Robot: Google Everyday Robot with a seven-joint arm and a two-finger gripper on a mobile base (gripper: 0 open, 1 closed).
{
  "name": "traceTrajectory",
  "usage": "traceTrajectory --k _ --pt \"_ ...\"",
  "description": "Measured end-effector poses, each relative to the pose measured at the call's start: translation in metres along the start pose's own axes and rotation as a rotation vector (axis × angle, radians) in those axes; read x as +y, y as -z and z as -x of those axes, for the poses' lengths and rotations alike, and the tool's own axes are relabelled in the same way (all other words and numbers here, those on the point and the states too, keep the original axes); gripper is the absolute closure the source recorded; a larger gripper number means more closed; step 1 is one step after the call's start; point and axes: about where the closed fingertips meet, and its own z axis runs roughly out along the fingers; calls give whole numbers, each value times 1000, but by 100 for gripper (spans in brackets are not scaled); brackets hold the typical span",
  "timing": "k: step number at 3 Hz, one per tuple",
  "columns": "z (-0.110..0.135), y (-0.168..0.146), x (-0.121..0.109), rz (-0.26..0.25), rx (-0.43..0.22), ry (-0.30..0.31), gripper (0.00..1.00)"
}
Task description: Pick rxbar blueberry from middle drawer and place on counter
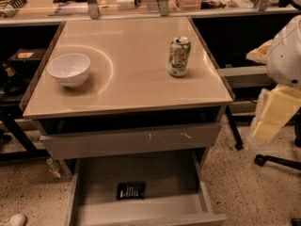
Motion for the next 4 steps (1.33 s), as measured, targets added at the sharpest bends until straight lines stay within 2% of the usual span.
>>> traceTrajectory --k 1,2,4 --pt "1 -29 23 34 -54 -15 0" --pt "1 -56 45 101 -120 -113 0" --pt "4 -67 60 129 -131 -129 0"
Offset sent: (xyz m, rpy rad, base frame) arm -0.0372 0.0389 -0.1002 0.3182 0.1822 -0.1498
